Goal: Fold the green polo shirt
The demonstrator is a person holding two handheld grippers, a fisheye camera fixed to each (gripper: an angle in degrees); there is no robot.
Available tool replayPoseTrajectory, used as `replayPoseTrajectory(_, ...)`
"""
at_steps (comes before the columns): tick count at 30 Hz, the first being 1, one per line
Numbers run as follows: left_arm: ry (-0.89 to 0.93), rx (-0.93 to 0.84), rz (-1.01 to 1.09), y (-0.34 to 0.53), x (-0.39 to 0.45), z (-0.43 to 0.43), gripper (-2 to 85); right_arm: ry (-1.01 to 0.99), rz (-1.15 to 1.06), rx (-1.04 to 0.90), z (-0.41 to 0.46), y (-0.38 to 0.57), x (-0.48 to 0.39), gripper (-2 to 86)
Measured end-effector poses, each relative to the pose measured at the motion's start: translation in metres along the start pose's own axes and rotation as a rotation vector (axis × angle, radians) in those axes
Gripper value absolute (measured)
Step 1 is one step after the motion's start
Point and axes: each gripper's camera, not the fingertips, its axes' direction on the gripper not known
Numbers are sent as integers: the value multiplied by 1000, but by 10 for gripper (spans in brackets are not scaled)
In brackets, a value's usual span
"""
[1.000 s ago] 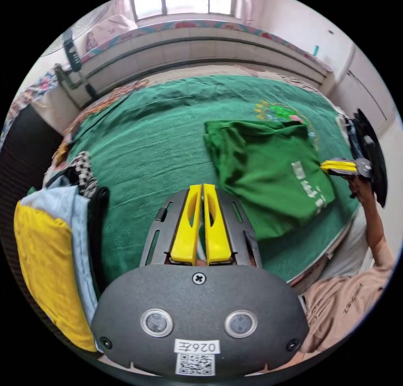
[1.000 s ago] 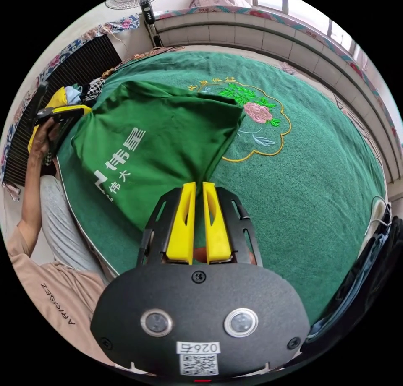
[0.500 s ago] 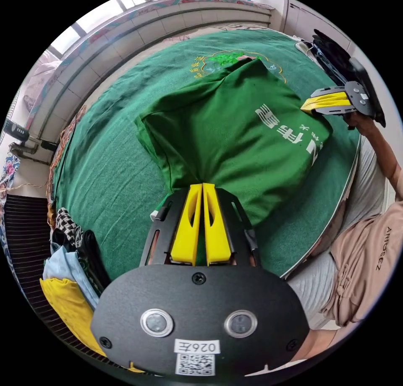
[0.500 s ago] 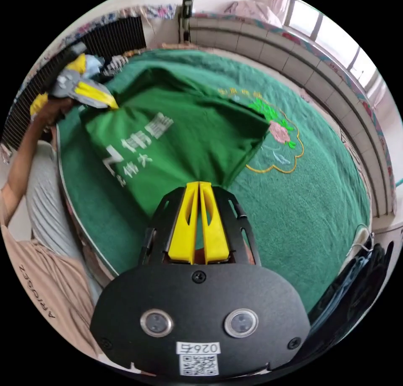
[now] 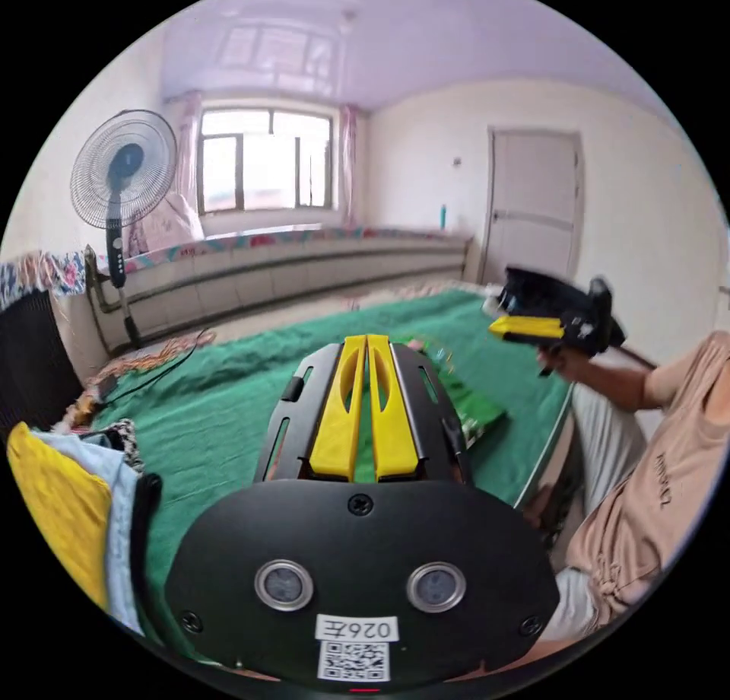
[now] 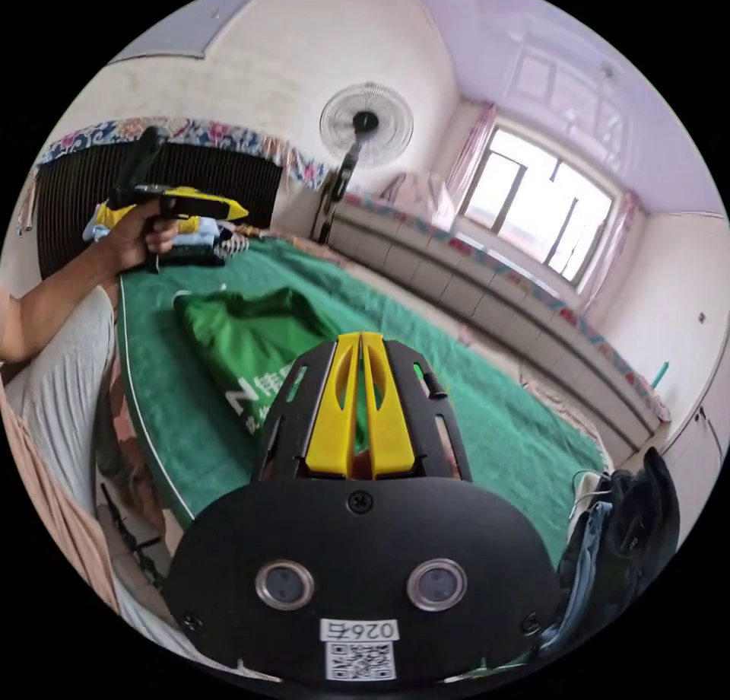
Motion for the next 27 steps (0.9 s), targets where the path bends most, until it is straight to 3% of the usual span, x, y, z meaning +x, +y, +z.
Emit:
replayPoseTrajectory(2,133,216,-77,10,-29,-49,-9,80,17,145,-46,-4,14,-12)
replayPoseTrajectory(5,316,388,-137,20,-67,-84,-10,117,80,286,-88,-7,41,-12)
replayPoseTrajectory(9,526,540,-163,21,-99,-113,-10,28,154,283,-121,-32,84,-12)
replayPoseTrajectory(13,655,674,4,5,-96,-148,-8,128,133,273,-136,-73,109,-10)
replayPoseTrajectory(19,632,550,60,-42,-79,-161,6,-24,185,146,-143,-128,125,-9)
replayPoseTrajectory(22,525,502,63,-66,-59,-165,66,-1,78,82,-144,-166,99,7)
replayPoseTrajectory(27,222,122,137,-110,-6,-121,87,24,-143,-8,-132,-220,42,19)
